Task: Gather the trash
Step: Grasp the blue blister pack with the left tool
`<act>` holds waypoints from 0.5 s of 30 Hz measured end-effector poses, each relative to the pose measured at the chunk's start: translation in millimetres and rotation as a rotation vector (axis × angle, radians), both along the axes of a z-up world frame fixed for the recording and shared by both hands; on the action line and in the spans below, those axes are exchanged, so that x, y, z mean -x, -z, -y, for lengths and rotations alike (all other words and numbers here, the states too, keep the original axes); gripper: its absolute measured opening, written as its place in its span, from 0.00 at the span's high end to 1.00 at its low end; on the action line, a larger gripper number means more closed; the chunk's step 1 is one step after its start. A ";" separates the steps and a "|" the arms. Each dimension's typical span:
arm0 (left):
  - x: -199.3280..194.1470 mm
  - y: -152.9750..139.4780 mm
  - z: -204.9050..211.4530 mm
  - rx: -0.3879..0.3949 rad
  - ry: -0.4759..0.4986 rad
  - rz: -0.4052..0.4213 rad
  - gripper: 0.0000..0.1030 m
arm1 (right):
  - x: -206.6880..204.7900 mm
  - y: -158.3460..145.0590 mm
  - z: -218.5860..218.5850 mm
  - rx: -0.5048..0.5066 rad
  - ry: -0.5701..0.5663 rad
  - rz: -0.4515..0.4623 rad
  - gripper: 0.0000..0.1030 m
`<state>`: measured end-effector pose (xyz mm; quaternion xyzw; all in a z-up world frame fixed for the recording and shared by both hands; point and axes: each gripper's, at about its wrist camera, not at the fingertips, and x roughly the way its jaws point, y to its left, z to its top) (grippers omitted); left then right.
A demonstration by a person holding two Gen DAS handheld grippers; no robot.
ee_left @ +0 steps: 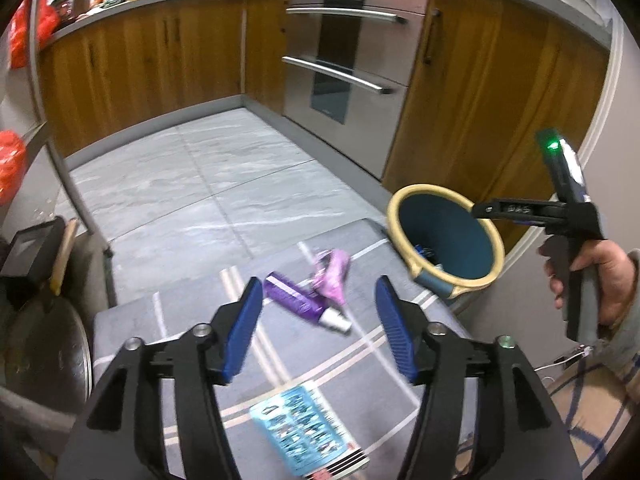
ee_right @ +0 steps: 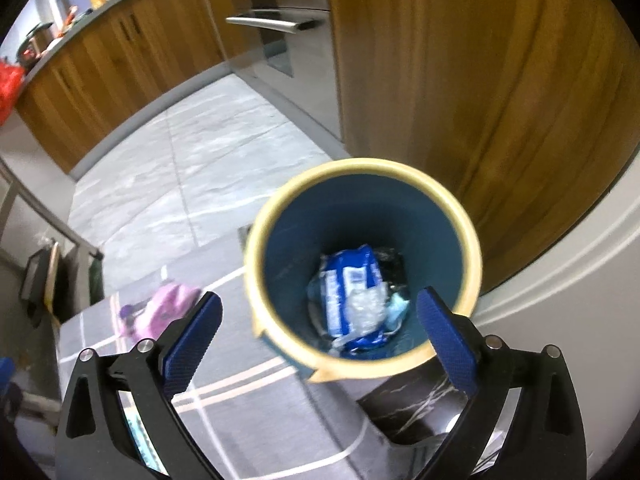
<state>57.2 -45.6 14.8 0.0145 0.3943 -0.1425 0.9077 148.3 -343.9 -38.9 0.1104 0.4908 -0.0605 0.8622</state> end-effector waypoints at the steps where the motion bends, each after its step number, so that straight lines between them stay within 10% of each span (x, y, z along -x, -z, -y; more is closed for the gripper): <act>1: 1.5 2.2 -3.2 -0.003 -0.009 0.000 0.37 | 2.1 -1.0 -9.2 -0.002 -0.018 -0.001 0.06; 15: 5.3 81.8 -44.2 0.091 -0.224 -0.211 0.27 | 13.8 7.8 -96.0 0.008 -0.141 -0.016 0.05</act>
